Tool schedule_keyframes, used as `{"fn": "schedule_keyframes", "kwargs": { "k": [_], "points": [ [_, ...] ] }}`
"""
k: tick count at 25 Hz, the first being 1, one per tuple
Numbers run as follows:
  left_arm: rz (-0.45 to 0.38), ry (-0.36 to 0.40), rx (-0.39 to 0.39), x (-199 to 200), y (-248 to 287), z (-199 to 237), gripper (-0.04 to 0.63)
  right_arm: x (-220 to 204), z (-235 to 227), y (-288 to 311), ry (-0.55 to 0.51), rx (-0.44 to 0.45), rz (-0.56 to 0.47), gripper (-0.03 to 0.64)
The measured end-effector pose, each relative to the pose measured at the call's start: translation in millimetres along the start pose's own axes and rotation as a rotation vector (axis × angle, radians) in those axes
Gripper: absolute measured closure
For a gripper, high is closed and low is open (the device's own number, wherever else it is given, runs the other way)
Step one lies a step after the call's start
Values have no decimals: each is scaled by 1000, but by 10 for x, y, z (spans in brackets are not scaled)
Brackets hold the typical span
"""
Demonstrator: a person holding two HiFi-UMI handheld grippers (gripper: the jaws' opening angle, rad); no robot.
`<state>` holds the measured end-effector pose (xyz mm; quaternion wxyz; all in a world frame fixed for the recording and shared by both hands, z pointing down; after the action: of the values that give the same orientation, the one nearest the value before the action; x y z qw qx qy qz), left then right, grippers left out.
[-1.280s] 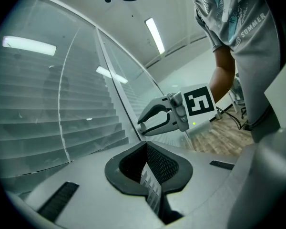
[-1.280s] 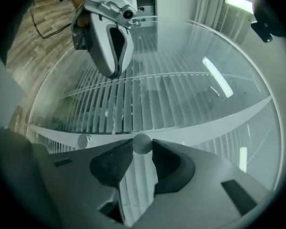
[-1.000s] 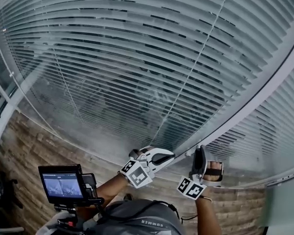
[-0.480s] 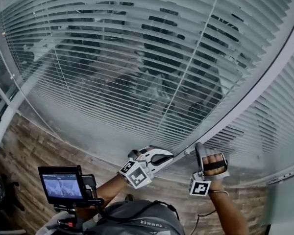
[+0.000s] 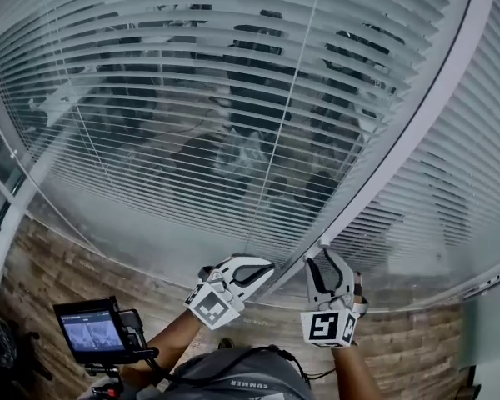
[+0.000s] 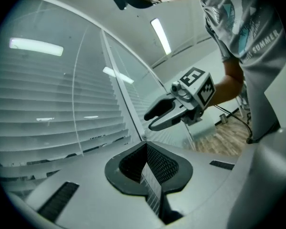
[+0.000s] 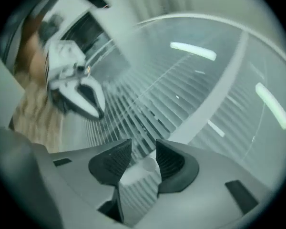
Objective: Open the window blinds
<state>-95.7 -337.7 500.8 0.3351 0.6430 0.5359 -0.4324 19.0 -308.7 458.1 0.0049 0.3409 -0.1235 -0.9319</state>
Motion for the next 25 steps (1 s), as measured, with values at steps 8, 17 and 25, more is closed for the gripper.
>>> {"fn": "schedule_keyframes", "kwargs": {
  "k": [8, 17, 25],
  "points": [
    [-29, -45, 59, 269, -152, 196, 592, 266, -83, -132, 779, 273, -387, 495],
    [-18, -240, 118, 195, -205, 216, 592, 266, -18, -64, 697, 246, -380, 527],
    [3, -236, 125, 147, -229, 168, 591, 175, 79, -44, 684, 255, -349, 537]
  ]
}}
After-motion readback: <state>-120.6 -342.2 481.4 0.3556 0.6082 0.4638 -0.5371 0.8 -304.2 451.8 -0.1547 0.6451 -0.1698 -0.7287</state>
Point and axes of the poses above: the fingertips, and each gripper's own axes: y forward along the fingers, z to its left, x out of its top, the point moved 4 cm from there along -y, backward along the fingers, and after that the axes turned 2 degrees about -y, right-handed, at the moved point
